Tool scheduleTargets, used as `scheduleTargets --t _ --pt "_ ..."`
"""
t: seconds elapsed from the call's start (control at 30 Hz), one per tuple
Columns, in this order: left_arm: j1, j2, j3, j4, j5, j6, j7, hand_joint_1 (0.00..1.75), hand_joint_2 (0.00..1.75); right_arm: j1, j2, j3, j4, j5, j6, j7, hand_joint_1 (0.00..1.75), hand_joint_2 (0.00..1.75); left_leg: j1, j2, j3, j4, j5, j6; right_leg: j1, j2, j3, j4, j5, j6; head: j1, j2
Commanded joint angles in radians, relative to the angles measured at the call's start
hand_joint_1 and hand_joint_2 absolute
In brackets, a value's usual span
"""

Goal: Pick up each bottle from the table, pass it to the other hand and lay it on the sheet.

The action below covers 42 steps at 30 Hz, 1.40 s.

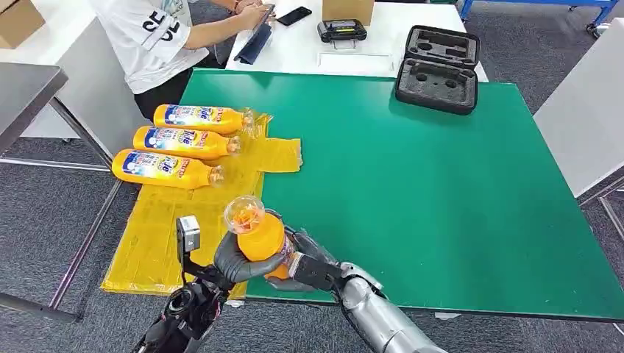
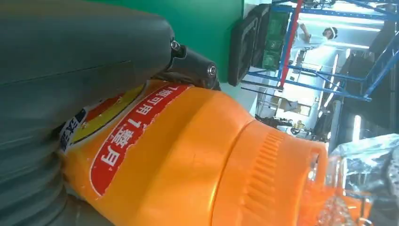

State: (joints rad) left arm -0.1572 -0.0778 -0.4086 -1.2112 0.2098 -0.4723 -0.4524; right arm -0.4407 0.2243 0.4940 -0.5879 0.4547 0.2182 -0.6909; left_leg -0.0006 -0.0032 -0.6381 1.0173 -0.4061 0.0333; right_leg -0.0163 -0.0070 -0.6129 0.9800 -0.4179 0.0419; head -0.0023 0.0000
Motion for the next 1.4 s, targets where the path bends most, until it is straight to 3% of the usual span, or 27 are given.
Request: scheduleTargets --t 0.03,0.07,0.1,0.3,0.33,0.47,0.57,0.6,0.83,0.87,0.93,1.1,1.3,1.33,1.4 --pt "-0.030 -0.002 -0.069 -0.001 -0.027 0.013 -0.001 1.75 1.75 -0.035 0.006 0.022 0.042 -0.007 -0.025 0.026 0.00 1.75 0.001 0.000 0.004 0.000 -0.002 -0.001 0.001 0.000 0.004 0.000 -0.002 -0.001 0.000 0.000" --pt "-0.028 0.001 -0.066 -0.010 -0.049 0.034 -0.010 1.75 1.75 -0.035 0.004 0.017 0.036 -0.008 -0.034 0.032 0.00 1.75 0.001 -0.001 0.005 0.001 -0.003 -0.002 0.001 0.000 0.006 0.000 -0.003 -0.002 0.000 0.000" --pt "-0.026 0.008 -0.056 -0.028 -0.075 0.061 -0.019 1.75 1.75 -0.033 -0.001 0.009 0.020 -0.011 -0.047 0.038 0.00 0.00 0.001 -0.001 0.004 0.001 -0.002 -0.002 0.001 -0.001 0.004 0.000 -0.002 -0.002 0.000 0.000" --pt "-0.026 0.036 0.017 -0.096 -0.134 0.129 -0.015 1.75 1.75 0.002 -0.061 -0.052 -0.120 -0.036 -0.083 0.070 0.00 0.00 0.001 -0.001 0.003 0.000 -0.001 -0.001 0.001 -0.001 0.003 0.000 -0.002 -0.002 0.000 0.000" --pt "-0.023 0.044 0.044 -0.116 -0.142 0.146 -0.015 1.75 1.75 0.025 -0.077 -0.067 -0.176 -0.035 -0.098 0.085 0.00 0.00 0.002 -0.001 0.009 0.001 -0.004 -0.003 0.002 0.000 0.009 0.000 -0.004 -0.003 0.000 0.000" --pt "0.000 0.072 0.116 -0.179 -0.237 0.216 -0.032 1.75 1.75 0.079 -0.111 -0.126 -0.301 -0.017 -0.127 0.113 0.00 0.00 0.001 0.000 0.002 0.000 -0.001 -0.001 0.001 0.000 0.002 0.000 -0.001 -0.001 0.000 0.000" --pt "0.000 0.081 0.166 -0.221 -0.349 0.312 -0.035 1.75 1.75 0.116 -0.128 -0.156 -0.374 -0.009 -0.140 0.121 0.00 0.00 0.002 0.001 0.012 0.000 -0.006 -0.004 0.002 0.002 0.012 0.000 -0.005 -0.004 0.000 0.000" --pt "0.000 0.082 0.182 -0.235 -0.396 0.347 -0.032 1.75 1.75 0.130 -0.132 -0.165 -0.399 -0.002 -0.144 0.128 0.00 0.00 0.001 0.000 0.003 0.000 -0.002 -0.002 0.001 0.000 0.003 0.000 -0.002 -0.002 0.000 0.000" --pt "-0.016 0.140 0.261 -0.325 -0.624 0.471 0.021 1.75 1.75 0.181 -0.114 -0.216 -0.523 0.032 -0.143 0.149 0.00 0.00 0.002 0.002 0.007 0.001 -0.005 -0.003 0.002 0.002 0.006 0.001 -0.004 -0.003 0.000 0.000" --pt "-0.030 0.161 0.269 -0.328 -0.650 0.471 0.037 1.75 1.75 0.189 -0.116 -0.222 -0.544 0.036 -0.141 0.151 0.00 0.00 0.001 0.000 0.001 0.001 -0.001 -0.002 0.001 0.001 0.001 0.001 -0.001 -0.002 0.000 0.000" --pt "-0.076 0.234 0.282 -0.309 -0.706 0.450 0.071 1.75 1.75 0.211 -0.122 -0.245 -0.596 0.019 -0.125 0.143 0.00 0.00 0.002 0.000 0.004 0.002 -0.003 -0.003 0.002 0.000 0.004 0.002 -0.003 -0.003 0.000 0.000" --pt "-0.081 0.237 0.296 -0.298 -0.698 0.434 0.068 1.75 1.75 0.217 -0.125 -0.252 -0.608 0.017 -0.116 0.145 0.00 0.00 0.002 -0.001 0.001 0.000 0.000 -0.002 0.002 0.000 0.001 0.000 -0.001 -0.001 0.000 0.000" --pt "-0.207 0.500 0.211 -0.215 -0.882 0.275 0.191 1.75 1.75 0.285 -0.102 -0.405 -0.789 -0.153 -0.051 0.097 0.00 0.00 0.003 -0.003 0.001 0.001 0.000 -0.003 0.003 -0.003 0.001 0.001 -0.002 -0.002 0.000 0.000" --pt "-0.206 0.574 0.186 -0.210 -0.866 0.178 0.191 1.75 1.75 0.289 -0.095 -0.442 -0.815 -0.191 -0.037 0.093 0.00 0.00 0.004 -0.004 0.006 0.002 -0.003 -0.005 0.004 -0.003 0.006 0.003 -0.005 -0.004 0.000 0.000" --pt "-0.175 0.644 0.152 -0.199 -0.889 0.133 0.174 1.75 1.75 0.290 -0.093 -0.479 -0.835 -0.230 -0.026 0.085 0.00 0.00 0.003 0.001 0.001 0.001 0.000 -0.004 0.003 0.002 0.000 0.002 -0.001 -0.003 0.000 0.000"
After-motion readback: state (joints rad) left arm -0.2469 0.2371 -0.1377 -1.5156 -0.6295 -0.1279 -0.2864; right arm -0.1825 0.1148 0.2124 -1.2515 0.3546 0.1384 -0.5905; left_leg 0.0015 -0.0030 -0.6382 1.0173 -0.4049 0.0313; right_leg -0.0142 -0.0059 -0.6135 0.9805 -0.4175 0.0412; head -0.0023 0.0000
